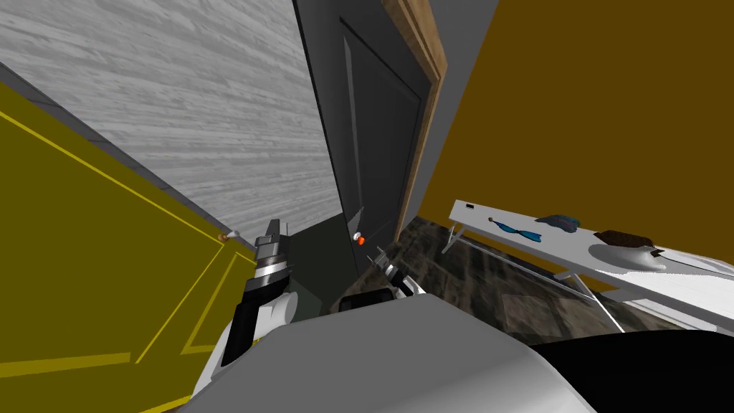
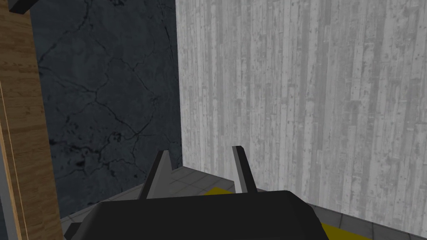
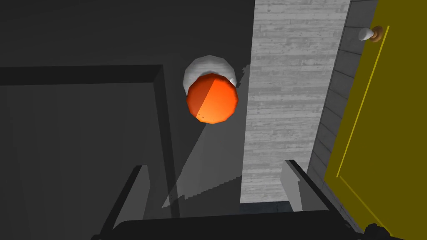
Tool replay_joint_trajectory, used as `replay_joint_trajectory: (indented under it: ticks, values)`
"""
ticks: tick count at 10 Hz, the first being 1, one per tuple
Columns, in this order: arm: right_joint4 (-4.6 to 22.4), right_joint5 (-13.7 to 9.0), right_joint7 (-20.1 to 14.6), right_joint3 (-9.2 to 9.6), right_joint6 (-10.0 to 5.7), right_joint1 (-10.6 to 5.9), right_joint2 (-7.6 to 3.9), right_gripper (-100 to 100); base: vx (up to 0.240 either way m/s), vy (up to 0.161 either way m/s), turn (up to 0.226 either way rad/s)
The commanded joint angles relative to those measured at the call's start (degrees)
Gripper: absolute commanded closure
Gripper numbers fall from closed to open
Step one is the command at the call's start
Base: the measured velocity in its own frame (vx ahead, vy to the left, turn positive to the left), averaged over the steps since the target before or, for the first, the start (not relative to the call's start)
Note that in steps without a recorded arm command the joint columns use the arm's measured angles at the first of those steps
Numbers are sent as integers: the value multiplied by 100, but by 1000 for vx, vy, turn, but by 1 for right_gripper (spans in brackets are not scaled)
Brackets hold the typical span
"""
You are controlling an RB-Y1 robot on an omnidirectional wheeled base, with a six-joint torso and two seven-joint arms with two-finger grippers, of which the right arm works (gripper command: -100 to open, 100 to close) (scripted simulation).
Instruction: Push the door open
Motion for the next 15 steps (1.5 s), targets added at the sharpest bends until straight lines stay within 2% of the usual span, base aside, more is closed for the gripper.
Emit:
replay_joint_trajectory:
  ticks: [1,7,8,9,14,15]
  values:
    - [30,-7,31,-13,-3,-6,21,-100,147,107,26]
    - [124,-34,135,-61,-6,-12,146,-100,180,96,22]
    - [105,-30,121,-54,0,-8,132,-100,74,29,3]
    - [105,-30,121,-54,0,-8,132,100,-11,-1,8]
    - [105,-30,121,-54,0,-8,132,100,-8,-1,5]
    - [117,-78,-68,-42,17,-34,142,100,16,11,21]
